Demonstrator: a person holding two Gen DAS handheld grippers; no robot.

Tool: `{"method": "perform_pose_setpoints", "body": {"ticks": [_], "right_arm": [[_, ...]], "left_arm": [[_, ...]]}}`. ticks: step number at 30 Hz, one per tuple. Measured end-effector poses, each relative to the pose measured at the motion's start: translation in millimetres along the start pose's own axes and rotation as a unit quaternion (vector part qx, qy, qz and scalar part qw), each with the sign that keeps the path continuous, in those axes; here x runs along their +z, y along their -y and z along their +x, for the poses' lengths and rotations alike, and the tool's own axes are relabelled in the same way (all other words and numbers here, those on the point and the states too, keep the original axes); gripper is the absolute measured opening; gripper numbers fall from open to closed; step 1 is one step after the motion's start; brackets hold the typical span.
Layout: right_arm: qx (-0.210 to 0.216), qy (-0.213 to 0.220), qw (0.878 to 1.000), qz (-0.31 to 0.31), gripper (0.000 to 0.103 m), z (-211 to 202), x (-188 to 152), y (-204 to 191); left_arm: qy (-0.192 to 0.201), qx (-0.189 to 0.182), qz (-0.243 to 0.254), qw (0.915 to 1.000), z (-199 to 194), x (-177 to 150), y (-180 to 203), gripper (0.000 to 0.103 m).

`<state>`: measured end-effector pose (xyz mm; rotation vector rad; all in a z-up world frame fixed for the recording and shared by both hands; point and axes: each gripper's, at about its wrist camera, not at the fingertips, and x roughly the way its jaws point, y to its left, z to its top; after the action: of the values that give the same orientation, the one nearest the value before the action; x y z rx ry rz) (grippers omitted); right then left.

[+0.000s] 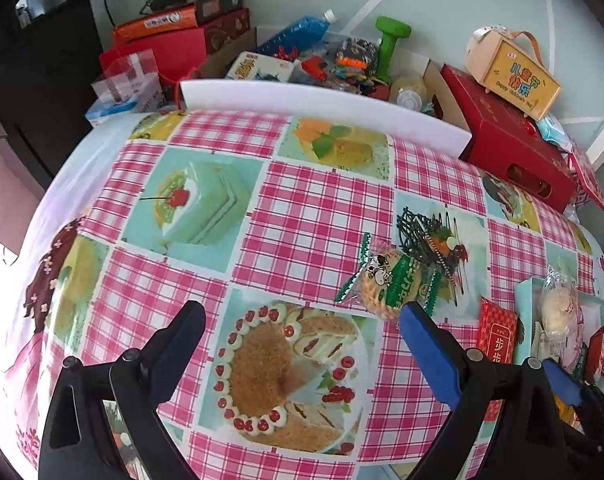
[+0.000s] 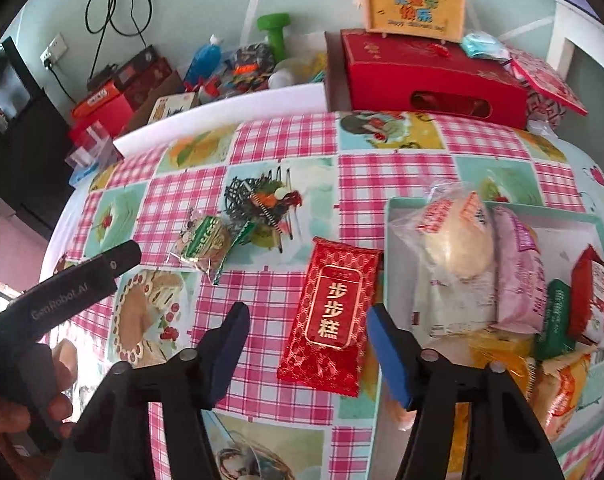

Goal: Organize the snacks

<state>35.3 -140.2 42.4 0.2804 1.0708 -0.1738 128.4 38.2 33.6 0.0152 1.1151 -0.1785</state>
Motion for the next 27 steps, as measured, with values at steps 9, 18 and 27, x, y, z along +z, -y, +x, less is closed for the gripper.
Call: {"method": "perform_pose_setpoints", "body": {"ticks": [9, 18, 27], "right_arm": [[-0.001, -0.035, 0.999, -0.006, 0.054, 32, 8, -3], [-0.004, -0.054, 0.999, 0.002, 0.054, 49, 9, 6], [0.01, -0.059, 0.998, 0.01, 0.052, 50, 12, 13]], "left_arm": [[-0.038, -0.023, 0.041, 0.9982, 28, 19, 23, 0.097], [-0.062, -0.035, 0.091, 0.9933, 64, 29, 61, 0.082], [-0.053, -0.048, 0.091, 0.9933, 61, 20, 66, 0.055]]}}
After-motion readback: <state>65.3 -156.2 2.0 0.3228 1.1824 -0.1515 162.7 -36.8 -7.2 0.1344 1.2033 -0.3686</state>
